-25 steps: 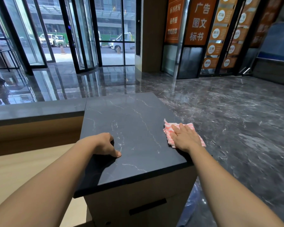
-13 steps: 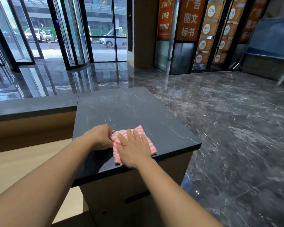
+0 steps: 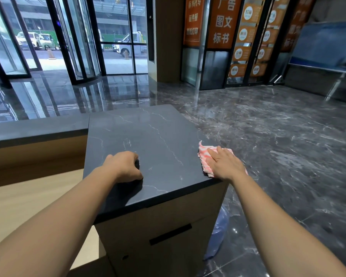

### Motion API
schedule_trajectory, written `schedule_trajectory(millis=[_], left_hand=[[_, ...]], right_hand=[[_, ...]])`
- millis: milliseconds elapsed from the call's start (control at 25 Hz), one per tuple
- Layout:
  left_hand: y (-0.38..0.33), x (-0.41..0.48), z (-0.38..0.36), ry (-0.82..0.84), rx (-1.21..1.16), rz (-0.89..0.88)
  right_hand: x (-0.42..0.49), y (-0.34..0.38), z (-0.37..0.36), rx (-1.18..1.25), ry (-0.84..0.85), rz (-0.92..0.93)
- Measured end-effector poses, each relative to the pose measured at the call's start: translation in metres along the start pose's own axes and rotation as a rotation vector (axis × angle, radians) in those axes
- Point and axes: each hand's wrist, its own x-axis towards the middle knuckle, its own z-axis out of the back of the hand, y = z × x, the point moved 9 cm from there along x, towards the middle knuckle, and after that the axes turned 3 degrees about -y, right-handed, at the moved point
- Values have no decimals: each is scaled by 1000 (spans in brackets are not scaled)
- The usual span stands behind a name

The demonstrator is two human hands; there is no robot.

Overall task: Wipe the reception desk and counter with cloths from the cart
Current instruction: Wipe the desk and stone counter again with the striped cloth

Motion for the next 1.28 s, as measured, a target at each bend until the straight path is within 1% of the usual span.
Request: schedule_trajectory(millis=[80,160,280,400,520,720,840,920,1080,1280], left_hand=[[0,-2,0,0,-9,-10],[2,-2,1,4,-21,-10],[1,1,2,26,-14,-8],[0,4,10,-22,-4,-6],[6,16,17,-61,-46,14],[18,36,24,-109,-65,33],[36,55,31,-148,-55,71],[54,68,34,-148,-88,104],[98,90,28,-107,-305,204],[143,102,22,-136,-516,359]], right_hand=[[-5,8,0,9,7,-43],[-15,37,-2,26,6,-10],[-34,105,-11,40,-1,142],[-44,169,-23,22,15,306],[-20,198,-27,44,43,373],[57,195,-24,53,51,298],[104,196,-24,41,65,266],[134,198,-23,39,70,248],[189,204,-21,14,72,215],[245,231,-23,6,87,210]])
